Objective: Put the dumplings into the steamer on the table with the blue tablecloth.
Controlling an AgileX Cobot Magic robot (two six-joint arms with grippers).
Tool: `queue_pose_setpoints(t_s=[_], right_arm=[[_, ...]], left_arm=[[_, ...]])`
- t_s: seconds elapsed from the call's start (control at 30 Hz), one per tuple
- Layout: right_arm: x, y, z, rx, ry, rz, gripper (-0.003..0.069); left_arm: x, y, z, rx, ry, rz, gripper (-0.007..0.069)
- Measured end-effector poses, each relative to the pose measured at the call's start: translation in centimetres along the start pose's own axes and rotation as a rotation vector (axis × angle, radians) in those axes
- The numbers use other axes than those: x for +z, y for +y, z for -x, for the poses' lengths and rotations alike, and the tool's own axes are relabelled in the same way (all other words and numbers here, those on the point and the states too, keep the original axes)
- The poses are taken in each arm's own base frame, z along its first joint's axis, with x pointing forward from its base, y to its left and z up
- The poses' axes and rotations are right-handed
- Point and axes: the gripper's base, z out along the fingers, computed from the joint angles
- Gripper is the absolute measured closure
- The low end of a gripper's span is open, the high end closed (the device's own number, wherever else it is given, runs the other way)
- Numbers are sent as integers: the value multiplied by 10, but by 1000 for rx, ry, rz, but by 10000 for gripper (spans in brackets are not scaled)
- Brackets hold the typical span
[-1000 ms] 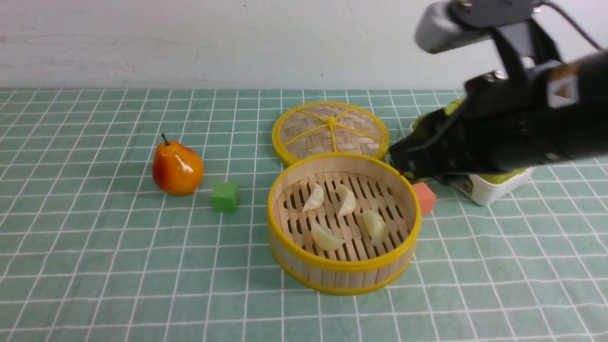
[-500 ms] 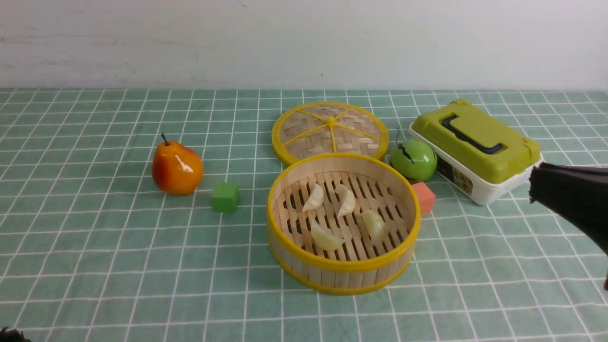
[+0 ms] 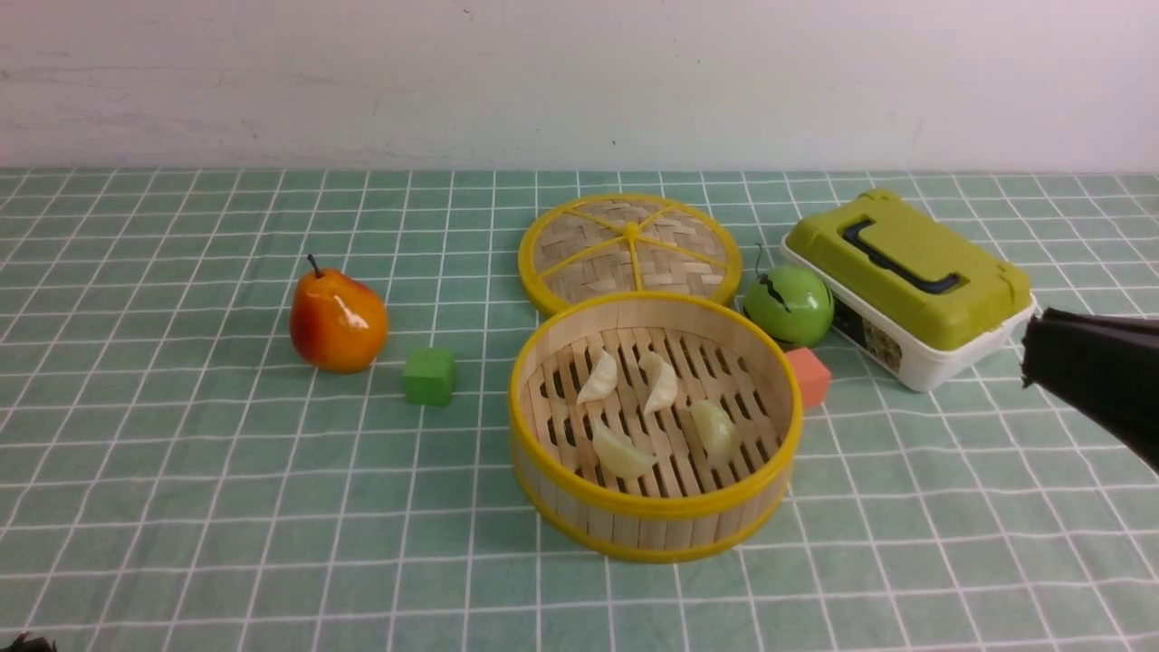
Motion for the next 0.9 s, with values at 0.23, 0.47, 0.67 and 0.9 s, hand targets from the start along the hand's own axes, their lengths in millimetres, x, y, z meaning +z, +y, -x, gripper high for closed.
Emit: queue_pose_setpoints(t_s=[0.23,0.47,0.67,0.9], right_arm=[[-4,-1,2,-49,-26,-13,670],[-17,-5,-13,-88,-100,-24,669],[-33,-33,-84,-29,-200,-164,668],[-53,-66,-158,24,-252,-519,668]], left_arm=[[0,0,0,0,0,0,508],[0,0,0,0,0,0,498],[0,0,0,0,0,0,494],[0,0,0,0,0,0,487]])
